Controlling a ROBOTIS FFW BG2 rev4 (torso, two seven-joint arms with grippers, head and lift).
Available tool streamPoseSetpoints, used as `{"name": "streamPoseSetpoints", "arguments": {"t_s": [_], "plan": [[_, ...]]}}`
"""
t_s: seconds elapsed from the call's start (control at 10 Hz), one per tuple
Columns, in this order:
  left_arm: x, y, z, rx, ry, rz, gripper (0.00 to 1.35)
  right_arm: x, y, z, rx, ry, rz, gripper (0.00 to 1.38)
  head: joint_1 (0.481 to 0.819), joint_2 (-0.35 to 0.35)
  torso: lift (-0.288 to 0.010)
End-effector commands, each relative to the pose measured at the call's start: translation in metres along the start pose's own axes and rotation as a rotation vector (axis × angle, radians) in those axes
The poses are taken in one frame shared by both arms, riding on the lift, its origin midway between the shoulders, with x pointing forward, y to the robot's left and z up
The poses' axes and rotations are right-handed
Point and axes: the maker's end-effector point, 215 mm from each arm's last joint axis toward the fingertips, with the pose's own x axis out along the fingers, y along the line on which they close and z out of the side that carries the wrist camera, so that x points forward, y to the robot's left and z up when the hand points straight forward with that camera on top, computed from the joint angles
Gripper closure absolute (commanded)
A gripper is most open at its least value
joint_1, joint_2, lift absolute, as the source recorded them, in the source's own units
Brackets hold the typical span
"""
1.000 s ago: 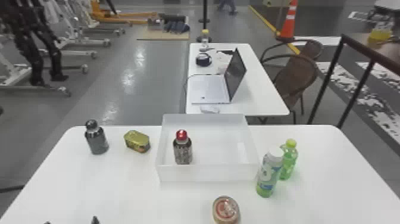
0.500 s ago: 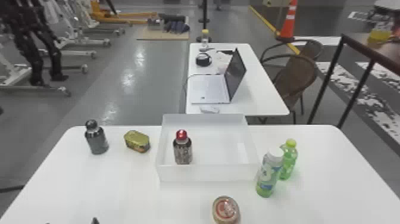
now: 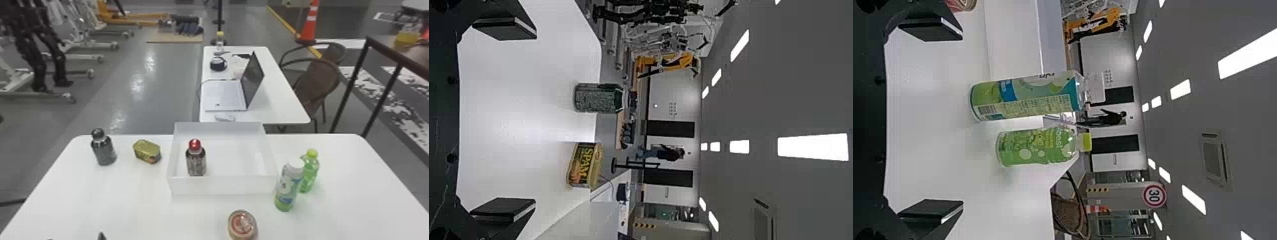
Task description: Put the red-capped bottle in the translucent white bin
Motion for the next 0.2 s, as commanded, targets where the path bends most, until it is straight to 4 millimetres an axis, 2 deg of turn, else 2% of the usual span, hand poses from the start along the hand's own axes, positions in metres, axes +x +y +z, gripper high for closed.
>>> {"name": "streamPoseSetpoints", "arguments": {"t_s": [0.0, 0.1], "plan": [[0.0005, -0.0007, -0.0002, 0.0, 0.001, 0.0, 0.12, 0.0, 0.0, -0.0013, 0.003, 0.004, -0.001, 0.11, 0.549, 0.0, -0.1], [0.0001, -0.0014, -0.002, -0.002, 0.007, -0.003, 0.12, 0.0003, 0.0001, -0.0009, 0.003, 0.004, -0.001, 0.1, 0.549, 0.0, -0.1]]}}
